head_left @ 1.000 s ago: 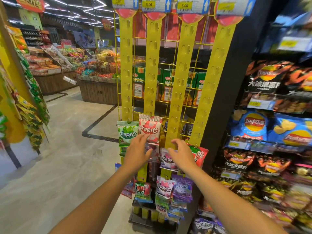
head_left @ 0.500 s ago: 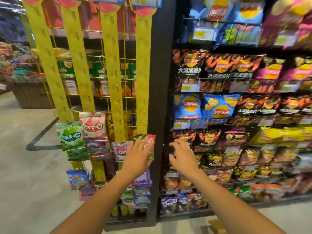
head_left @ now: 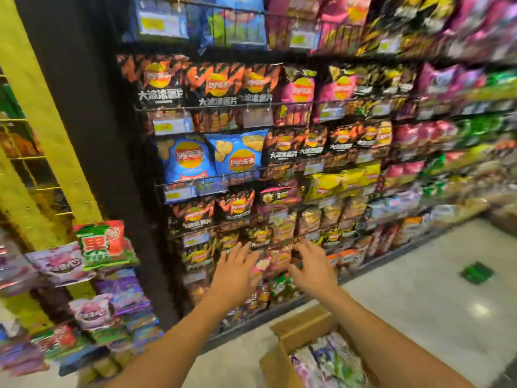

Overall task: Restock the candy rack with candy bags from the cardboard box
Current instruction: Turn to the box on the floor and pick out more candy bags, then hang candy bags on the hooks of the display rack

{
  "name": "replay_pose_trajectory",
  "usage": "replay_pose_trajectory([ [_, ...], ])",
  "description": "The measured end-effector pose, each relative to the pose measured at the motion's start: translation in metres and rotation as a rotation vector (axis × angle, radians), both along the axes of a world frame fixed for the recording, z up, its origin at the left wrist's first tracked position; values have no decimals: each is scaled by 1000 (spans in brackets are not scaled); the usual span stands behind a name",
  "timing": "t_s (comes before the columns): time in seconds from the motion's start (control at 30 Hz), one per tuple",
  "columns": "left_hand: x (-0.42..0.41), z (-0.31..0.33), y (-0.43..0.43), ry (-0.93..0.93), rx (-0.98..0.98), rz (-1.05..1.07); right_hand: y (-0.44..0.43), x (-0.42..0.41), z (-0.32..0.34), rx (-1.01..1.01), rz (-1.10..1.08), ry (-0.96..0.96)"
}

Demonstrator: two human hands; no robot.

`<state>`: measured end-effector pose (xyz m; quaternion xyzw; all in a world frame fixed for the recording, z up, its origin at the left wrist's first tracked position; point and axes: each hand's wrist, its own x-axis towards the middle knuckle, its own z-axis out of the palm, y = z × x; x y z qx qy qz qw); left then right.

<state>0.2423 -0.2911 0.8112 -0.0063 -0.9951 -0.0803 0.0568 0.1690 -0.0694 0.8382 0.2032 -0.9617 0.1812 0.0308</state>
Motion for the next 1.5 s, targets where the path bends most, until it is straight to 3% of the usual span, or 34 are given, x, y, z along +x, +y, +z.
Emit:
replay_pose_trajectory([
  [0.23,-33,-40,117,-142,31,-114,121,-7,-48,41,-145,-141],
  [0.47,-56,-83,181,-294,39,-245,197,0,-103,-22,-253,-308],
  [1.17,-228,-255,209,-654,8,-446,261,-118,-285,-30,-608,-724],
  [1.5,-259,-397,247,-793,31,-420,294,-173,-403,-9,-560,-870],
])
